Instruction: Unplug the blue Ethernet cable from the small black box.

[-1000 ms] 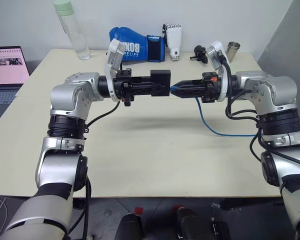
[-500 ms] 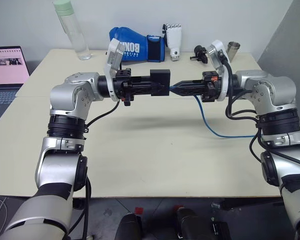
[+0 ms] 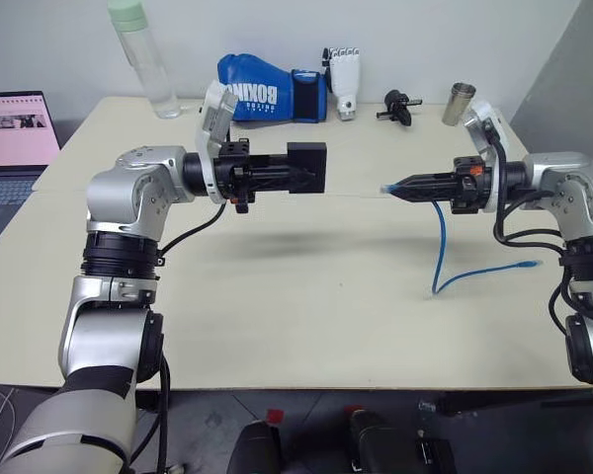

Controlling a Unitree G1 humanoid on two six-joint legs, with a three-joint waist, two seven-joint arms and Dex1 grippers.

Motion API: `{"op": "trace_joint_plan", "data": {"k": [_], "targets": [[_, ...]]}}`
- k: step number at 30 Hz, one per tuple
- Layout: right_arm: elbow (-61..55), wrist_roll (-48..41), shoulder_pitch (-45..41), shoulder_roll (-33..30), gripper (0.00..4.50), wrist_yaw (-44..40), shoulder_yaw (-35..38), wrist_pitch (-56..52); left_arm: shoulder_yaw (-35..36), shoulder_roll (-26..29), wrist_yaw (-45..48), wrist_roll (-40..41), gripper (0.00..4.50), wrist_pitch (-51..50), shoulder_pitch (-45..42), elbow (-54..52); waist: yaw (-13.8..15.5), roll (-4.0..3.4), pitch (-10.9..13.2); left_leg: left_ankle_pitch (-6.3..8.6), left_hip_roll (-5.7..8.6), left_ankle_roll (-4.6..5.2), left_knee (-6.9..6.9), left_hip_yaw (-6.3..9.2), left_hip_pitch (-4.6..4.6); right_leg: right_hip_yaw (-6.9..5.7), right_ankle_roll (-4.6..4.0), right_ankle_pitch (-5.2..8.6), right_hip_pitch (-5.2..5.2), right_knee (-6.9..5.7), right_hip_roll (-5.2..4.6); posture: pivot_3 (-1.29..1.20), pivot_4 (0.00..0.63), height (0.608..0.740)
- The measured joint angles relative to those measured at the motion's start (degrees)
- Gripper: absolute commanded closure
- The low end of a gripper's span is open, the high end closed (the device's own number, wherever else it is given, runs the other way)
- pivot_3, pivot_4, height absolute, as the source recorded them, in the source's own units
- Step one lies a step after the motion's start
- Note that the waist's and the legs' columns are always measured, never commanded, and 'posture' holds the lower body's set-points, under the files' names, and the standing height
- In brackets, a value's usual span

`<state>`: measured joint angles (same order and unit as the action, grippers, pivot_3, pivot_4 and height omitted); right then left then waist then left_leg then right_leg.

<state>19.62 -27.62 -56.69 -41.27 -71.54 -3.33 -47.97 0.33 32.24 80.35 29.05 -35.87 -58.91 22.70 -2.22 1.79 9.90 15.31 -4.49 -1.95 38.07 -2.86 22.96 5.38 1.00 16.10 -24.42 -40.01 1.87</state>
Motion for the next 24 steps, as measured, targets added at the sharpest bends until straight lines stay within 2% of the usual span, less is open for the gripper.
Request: {"op": "trace_joint_plan", "data": {"k": [3, 5, 6, 9, 12, 14, 24], "targets": [[0.94, 4.6, 2.75, 4.07, 4.44, 11.36, 1.42, 4.65, 0.18, -0.47, -2.14, -0.26, 3.7, 1.32, 0.83, -0.16, -0.21, 0.0, -0.01, 0.0, 0.0, -0.01, 0.01, -0.02, 0.0, 0.04, 0.0, 0.0, 0.0, -0.01, -0.01, 0.0, 0.15, 0.74], [3.34, 10.84, 6.06, 7.93, 4.44, 24.47, 1.65, 10.08, 0.16, -1.02, -3.57, -0.36, 3.7, 2.34, 2.59, -1.2, -0.16, 0.01, -0.01, -0.02, 0.0, -0.05, 0.0, -0.04, 0.03, 0.05, 0.0, 0.0, -0.02, -0.01, -0.05, 0.0, 0.15, 0.74], [4.11, 12.84, 8.0, 8.78, 4.44, 28.48, 1.67, 11.98, 0.16, -1.01, -3.87, -0.39, 3.7, 2.52, 3.38, -1.71, -0.16, 0.01, -0.01, -0.05, 0.0, -0.08, -0.01, -0.06, 0.06, 0.06, 0.0, 0.0, -0.05, 0.0, -0.05, 0.0, 0.15, 0.74], [6.42, 18.15, 12.6, 11.05, 4.44, 38.17, 1.61, 16.73, 0.25, -0.84, -5.02, -0.33, 3.7, 2.45, 5.04, -2.68, 0.11, 0.01, -0.01, -0.14, 0.01, -0.25, -0.01, -0.14, 0.12, 0.11, 0.01, 0.0, -0.15, 0.0, -0.08, 0.0, 0.15, 0.74], [7.14, 19.43, 13.24, 14.62, 4.44, 43.01, 2.6, 17.86, 0.53, -0.86, -6.24, -0.11, 3.7, 2.29, 5.44, -4.4, -0.01, 0.01, -0.01, -0.15, 0.01, -0.25, -0.01, -0.17, 0.08, 0.14, 0.02, -0.01, -0.16, -0.06, -0.07, 0.0, 0.15, 0.74], [7.06, 19.46, 13.24, 16.83, 3.73, 44.42, 2.7, 17.95, 0.52, -0.96, -6.79, 0.09, 3.7, 2.16, 5.67, -5.65, -0.32, 0.0, -0.01, -0.14, 0.0, -0.25, -0.02, -0.16, 0.05, 0.15, 0.01, -0.01, -0.15, -0.09, -0.04, 0.0, 0.15, 0.74], [6.63, 20.15, 14.15, 18.08, 1.57, 46.63, 2.7, 17.63, 0.51, -0.96, -7.84, 0.6, 3.7, 0.05, 7.53, -9.25, -0.69, 0.0, -0.02, -0.14, 0.01, -0.25, -0.03, -0.15, 0.06, 0.14, 0.02, -0.01, -0.14, -0.06, -0.05, 0.0, 0.15, 0.74]]}}
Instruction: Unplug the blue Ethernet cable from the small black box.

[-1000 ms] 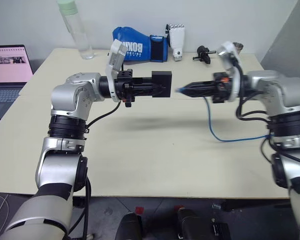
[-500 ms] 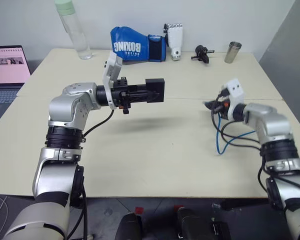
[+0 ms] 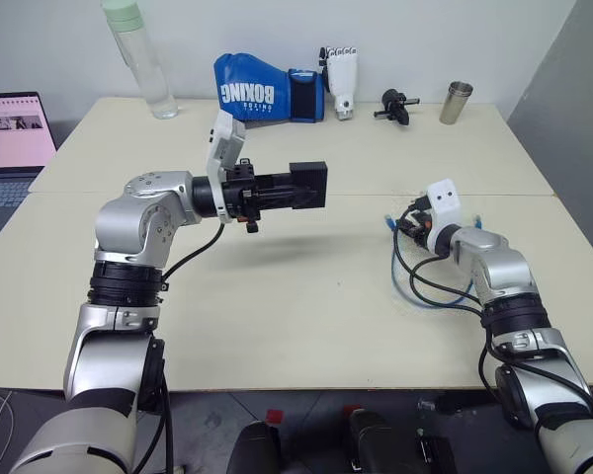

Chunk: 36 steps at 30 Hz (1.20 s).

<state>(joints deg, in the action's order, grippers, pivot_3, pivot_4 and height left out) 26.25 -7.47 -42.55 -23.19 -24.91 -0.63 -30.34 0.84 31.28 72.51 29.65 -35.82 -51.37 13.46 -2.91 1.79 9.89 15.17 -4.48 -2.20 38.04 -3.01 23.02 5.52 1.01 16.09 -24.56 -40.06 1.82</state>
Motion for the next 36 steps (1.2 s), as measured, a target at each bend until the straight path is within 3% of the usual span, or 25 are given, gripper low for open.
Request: {"op": "trace_joint_plan", "data": {"k": [7, 13, 17, 24, 30, 36], "targets": [[-9.29, -3.13, 1.48, -0.67, 0.15, -2.05, 1.8, -6.12, 0.04, 0.11, -0.66, 0.94, 3.7, -1.03, 0.72, -1.36, -0.17, 0.0, 0.0, 0.0, 0.0, 0.0, 0.0, 0.03, 0.0, -0.02, 0.0, 0.0, 0.0, -0.01, 0.0, 0.0, 0.15, 0.74], [-27.13, -12.57, 6.7, -8.39, 0.15, -13.08, 4.02, -13.02, 0.14, 1.21, -0.91, 0.43, 3.7, -0.2, 0.8, -0.63, 0.26, 0.0, 0.0, 0.12, 0.02, 0.2, -0.02, 0.09, 0.01, -0.06, 0.03, 0.02, 0.07, 0.09, 0.0, 0.0, 0.15, 0.74], [-40.11, -24.42, 8.17, -14.0, 0.15, -20.99, 7.87, -21.11, 0.7, 1.18, -3.19, -0.13, 3.7, 0.96, 0.82, 0.59, 0.53, -0.01, 0.01, 0.13, 0.01, 0.23, 0.01, 0.12, -0.05, -0.06, 0.03, 0.02, 0.13, 0.05, 0.02, 0.0, 0.15, 0.74], [-51.19, -38.79, 2.44, -13.3, 0.15, -17.9, 12.52, -30.34, 3.09, 0.83, -13.46, -5.09, 3.7, 8.14, 1.22, 4.7, 0.66, 0.0, 0.01, 0.14, 0.01, 0.24, 0.02, 0.27, -0.07, -0.15, 0.03, 0.02, 0.22, 0.07, 0.03, 0.0, 0.15, 0.74], [-54.03, -36.96, 5.53, -11.23, 0.15, -13.52, 8.14, -27.77, 4.95, -1.45, -29.37, -12.72, 3.7, 16.28, 3.81, 9.95, 1.21, 0.03, -0.02, 0.14, 0.02, 0.24, 0.03, 0.24, -0.05, -0.14, 0.03, 0.01, 0.22, 0.1, -0.03, 0.0, 0.15, 0.74], [-53.58, -29.51, 12.19, -9.34, 0.15, -9.89, 2.61, -21.15, 6.45, -5.59, -43.37, -18.16, 3.7, 25.1, 9.06, 20.64, 1.26, 0.11, -0.02, 0.13, 0.02, 0.23, 0.05, 0.23, 0.03, -0.19, 0.04, 0.0, 0.17, 0.08, -0.05, 0.0, 0.15, 0.74]]}}
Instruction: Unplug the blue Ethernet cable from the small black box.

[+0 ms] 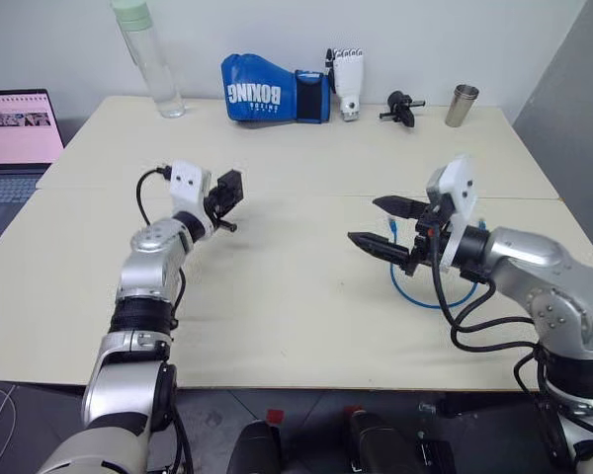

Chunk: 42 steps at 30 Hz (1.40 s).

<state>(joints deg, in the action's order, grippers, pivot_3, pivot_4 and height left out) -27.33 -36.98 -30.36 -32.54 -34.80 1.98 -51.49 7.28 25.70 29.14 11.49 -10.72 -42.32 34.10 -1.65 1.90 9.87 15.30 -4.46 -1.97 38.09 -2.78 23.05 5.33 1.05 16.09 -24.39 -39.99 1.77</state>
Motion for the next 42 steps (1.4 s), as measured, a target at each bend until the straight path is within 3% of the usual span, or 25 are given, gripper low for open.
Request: {"op": "trace_joint_plan", "data": {"k": [7, 9, 16, 23, 31, 34, 36, 39, 42], "targets": [[1.42, 6.13, 5.16, 1.11, 0.15, 0.52, -4.02, 6.4, 0.47, -2.95, -5.45, -2.76, 3.7, 11.35, -0.6, 13.89, 0.03, 0.05, -0.06, 0.0, 0.03, 0.0, 0.0, 0.0, -0.08, -0.03, 0.03, -0.01, 0.1, 0.02, 0.0, 0.0, 0.15, 0.74], [1.49, 6.6, 5.1, 1.13, 0.14, 0.44, -4.02, 6.98, 0.61, -3.36, -5.55, -2.88, 3.0, 14.2, -2.33, 18.02, 0.07, 0.05, -0.06, 0.0, 0.03, 0.0, 0.01, 0.04, -0.08, -0.09, 0.03, -0.01, 0.11, 0.02, 0.0, 0.0, 0.15, 0.74], [2.26, 7.6, 4.99, 1.14, 0.14, 0.19, -4.32, 7.28, 2.12, -3.41, -4.79, -2.86, 1.61, 17.69, -5.29, 26.65, 0.04, 0.05, -0.06, 0.0, 0.04, 0.0, -0.01, 0.03, -0.08, -0.08, 0.03, -0.01, 0.11, 0.04, 0.01, 0.0, 0.15, 0.74], [2.29, 7.39, 4.96, 0.82, 0.14, -0.1, -4.15, 6.9, 2.19, -2.58, -0.14, -2.43, 0.01, 16.2, -5.36, 25.39, 0.03, 0.06, -0.06, 0.0, 0.04, -0.01, -0.01, 0.04, -0.07, -0.1, 0.03, -0.01, 0.11, 0.03, 0.01, 0.0, 0.15, 0.74], [1.02, 1.46, 4.73, -4.54, 0.14, -1.38, 2.29, 0.95, 1.95, 7.68, 11.8, 0.26, 0.01, 2.21, -1.61, 4.48, -0.14, 0.06, -0.05, -0.07, -0.02, -0.13, -0.03, 0.02, -0.1, -0.09, 0.02, 0.0, 0.11, 0.02, 0.02, 0.0, 0.15, 0.74], [1.09, -2.8, 4.25, -7.75, 0.14, -2.49, 6.85, -2.9, 1.04, 13.82, 18.71, 1.93, 0.01, -5.19, 0.76, -3.3, -0.16, 0.05, -0.05, -0.01, -0.02, -0.02, -0.03, 0.03, -0.11, -0.1, 0.01, 0.0, 0.11, 0.01, 0.02, 0.0, 0.15, 0.74], [1.86, -5.89, 4.51, -12.9, 0.14, -5.25, 10.43, -5.85, -0.62, 21.0, 27.74, 3.86, 0.01, -10.14, 3.31, -10.28, -0.18, 0.05, -0.03, 0.0, -0.02, -0.01, -0.06, 0.01, -0.12, -0.09, 0.0, 0.02, 0.11, 0.03, 0.02, 0.0, 0.15, 0.74], [3.23, -6.57, 5.95, -17.31, 0.14, -7.29, 12.79, -7.18, -0.53, 26.05, 34.37, 5.87, 0.01, -13.19, 3.78, -14.19, 0.0, 0.06, -0.03, 0.01, -0.02, 0.01, -0.06, 0.05, -0.17, -0.13, -0.02, 0.04, 0.15, 0.04, 0.02, 0.0, 0.15, 0.74], [3.83, -7.33, 7.08, -17.53, 0.14, -7.64, 12.76, -8.0, -0.41, 27.29, 37.12, 6.53, 0.01, -14.8, 3.78, -14.54, -0.04, 0.05, -0.04, 0.01, -0.01, 0.02, -0.02, 0.06, -0.2, -0.12, -0.01, 0.04, 0.19, 0.02, 0.03, 0.0, 0.15, 0.74]]}}
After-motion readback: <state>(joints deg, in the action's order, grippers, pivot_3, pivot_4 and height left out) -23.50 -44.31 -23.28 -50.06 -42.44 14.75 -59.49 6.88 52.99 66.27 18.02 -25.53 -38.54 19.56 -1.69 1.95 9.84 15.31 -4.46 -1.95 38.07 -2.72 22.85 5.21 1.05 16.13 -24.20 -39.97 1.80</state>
